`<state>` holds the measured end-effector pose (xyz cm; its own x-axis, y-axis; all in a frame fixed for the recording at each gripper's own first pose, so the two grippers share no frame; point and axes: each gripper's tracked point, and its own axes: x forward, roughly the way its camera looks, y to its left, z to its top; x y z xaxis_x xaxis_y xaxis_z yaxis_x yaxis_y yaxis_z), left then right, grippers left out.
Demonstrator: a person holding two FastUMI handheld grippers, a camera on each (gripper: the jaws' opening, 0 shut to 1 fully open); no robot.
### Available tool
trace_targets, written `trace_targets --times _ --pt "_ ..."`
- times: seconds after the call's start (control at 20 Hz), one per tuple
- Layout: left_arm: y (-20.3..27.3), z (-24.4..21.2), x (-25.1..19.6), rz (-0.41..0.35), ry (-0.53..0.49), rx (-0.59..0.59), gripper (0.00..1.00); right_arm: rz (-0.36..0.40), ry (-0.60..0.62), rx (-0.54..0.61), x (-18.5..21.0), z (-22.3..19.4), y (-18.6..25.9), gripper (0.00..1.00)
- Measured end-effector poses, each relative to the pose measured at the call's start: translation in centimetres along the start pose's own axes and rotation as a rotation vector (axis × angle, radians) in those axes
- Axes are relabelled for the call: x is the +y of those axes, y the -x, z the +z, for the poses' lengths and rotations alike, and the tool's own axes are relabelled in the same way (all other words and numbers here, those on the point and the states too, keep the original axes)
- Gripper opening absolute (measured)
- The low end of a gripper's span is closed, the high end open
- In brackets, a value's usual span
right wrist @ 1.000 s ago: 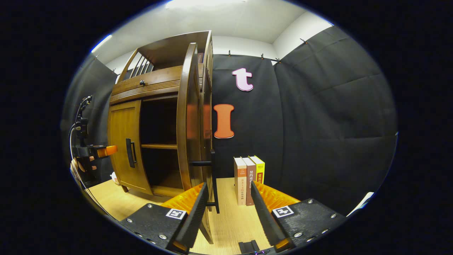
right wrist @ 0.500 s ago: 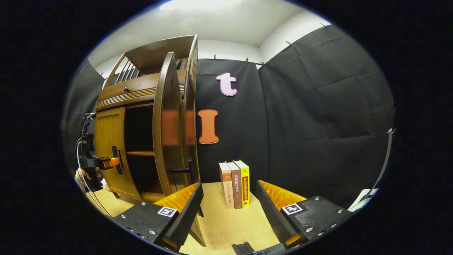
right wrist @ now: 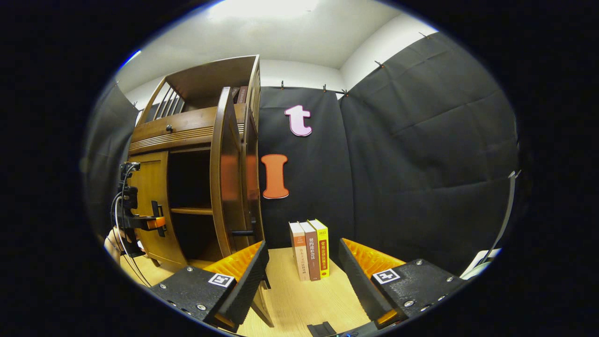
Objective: Open the right door of the double-door shoe cabinet with the right hand, and open the left door with the left hand.
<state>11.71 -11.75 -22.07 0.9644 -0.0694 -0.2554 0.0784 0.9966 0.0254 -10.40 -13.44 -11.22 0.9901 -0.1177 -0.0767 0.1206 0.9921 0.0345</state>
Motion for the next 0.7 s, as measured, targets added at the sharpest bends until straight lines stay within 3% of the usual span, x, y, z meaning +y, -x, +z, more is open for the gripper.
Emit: trace_targets --times 0.2,0.25,0.7 --pt "-0.4 -0.2 -0.8 -0.035 0.003 0.015 0.41 0.004 0.004 -0.004 0.3 0.4 0.4 0.92" --pt "-0.3 -0.4 -0.8 -0.047 -0.021 0.021 0.41 0.005 0.005 -0.006 0.5 0.5 0.6 0.98" --pt "2.5 -0.5 -0.7 -0.107 0.000 0.006 0.26 0.030 0.035 -0.033 3.4 2.2 2.3 0.98"
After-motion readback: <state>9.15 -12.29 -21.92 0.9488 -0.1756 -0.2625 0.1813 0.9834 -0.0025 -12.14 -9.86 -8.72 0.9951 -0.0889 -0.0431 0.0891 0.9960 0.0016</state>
